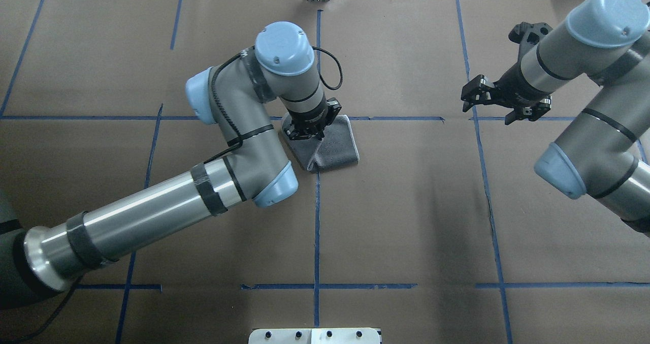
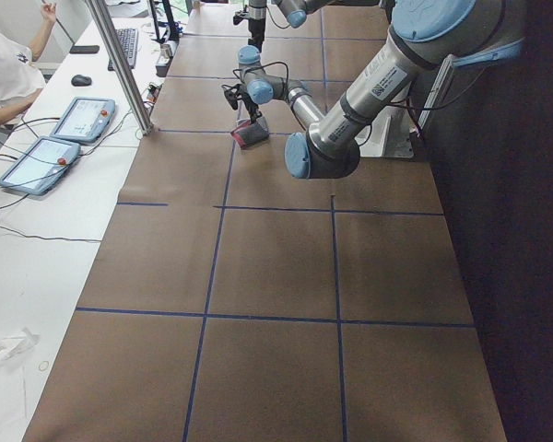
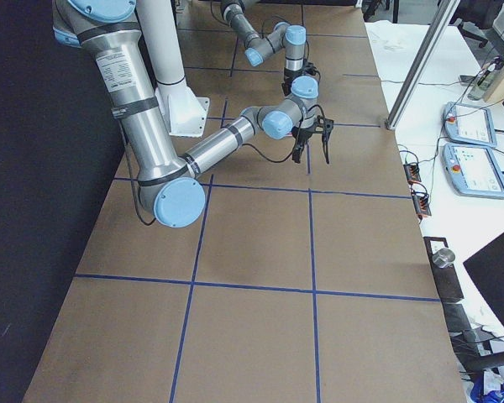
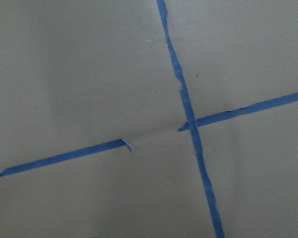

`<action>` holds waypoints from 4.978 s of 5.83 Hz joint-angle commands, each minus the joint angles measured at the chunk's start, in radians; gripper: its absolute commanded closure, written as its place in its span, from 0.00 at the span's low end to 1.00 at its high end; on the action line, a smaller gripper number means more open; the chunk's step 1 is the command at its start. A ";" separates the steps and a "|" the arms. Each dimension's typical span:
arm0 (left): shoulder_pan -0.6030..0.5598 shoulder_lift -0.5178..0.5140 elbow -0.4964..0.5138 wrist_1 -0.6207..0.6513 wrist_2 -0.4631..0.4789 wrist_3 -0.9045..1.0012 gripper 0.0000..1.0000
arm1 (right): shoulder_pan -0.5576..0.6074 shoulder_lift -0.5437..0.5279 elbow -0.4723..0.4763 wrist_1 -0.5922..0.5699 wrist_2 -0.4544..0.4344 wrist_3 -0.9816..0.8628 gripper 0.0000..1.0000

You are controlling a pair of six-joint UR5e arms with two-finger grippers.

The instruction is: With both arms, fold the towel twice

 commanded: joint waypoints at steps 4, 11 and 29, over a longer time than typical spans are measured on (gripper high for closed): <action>0.115 -0.101 0.125 -0.071 0.121 0.002 0.93 | 0.000 -0.108 0.059 0.002 -0.010 -0.091 0.00; -0.167 0.133 -0.168 -0.093 -0.238 0.079 0.00 | 0.149 -0.108 0.056 -0.116 0.066 -0.396 0.00; -1.010 1.060 -0.355 0.258 -0.376 1.863 0.00 | 0.687 -0.375 -0.153 -0.208 0.267 -1.321 0.00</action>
